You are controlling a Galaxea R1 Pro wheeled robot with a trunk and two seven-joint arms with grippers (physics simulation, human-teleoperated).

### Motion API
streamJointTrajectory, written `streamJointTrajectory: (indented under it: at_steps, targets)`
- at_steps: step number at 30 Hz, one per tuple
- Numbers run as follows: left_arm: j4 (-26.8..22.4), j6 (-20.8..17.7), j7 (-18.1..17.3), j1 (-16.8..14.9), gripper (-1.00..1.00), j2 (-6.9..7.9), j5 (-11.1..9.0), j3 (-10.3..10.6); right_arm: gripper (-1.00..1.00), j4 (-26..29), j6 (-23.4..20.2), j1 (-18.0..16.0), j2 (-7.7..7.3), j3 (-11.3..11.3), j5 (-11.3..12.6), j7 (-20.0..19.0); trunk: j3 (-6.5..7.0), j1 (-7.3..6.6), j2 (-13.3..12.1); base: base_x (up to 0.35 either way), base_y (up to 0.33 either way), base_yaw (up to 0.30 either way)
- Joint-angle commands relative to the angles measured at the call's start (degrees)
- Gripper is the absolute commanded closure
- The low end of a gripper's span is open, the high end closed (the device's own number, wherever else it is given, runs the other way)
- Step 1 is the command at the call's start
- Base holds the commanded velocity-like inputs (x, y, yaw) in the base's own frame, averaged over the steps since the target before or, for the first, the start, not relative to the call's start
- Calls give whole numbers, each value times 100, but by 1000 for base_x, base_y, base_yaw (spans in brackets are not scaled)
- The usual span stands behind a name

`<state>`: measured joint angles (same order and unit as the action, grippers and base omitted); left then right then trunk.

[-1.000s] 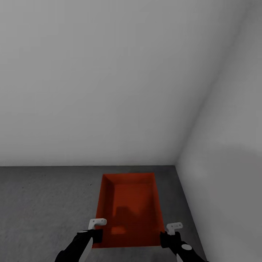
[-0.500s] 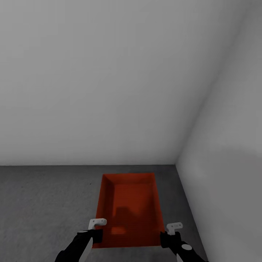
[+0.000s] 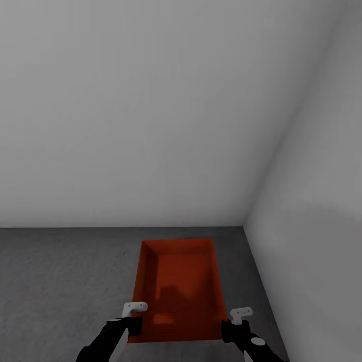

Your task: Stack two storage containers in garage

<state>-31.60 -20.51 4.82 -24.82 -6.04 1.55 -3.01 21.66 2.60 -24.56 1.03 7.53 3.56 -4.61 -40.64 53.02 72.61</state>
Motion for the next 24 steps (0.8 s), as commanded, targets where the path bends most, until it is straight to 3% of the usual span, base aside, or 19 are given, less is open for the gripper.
streamJointTrajectory:
  at_steps: [1, 8, 24]
  targets:
    - [-171, -41, 28, -5, 100, -14, 127, -112, 100, -12, 21, 4, 38, 295, 55, -22, -23, 22, 44, 0, 0, 0]
    - [-171, -41, 28, -5, 100, -19, 127, -112, 100, -12, 21, 4, 38, 297, 54, -22, -149, 176, 325, 0, 0, 0]
    - [-171, -41, 28, -5, 100, -19, 127, -112, 100, -12, 21, 4, 38, 294, 57, -22, -149, 176, 325, 0, 0, 0]
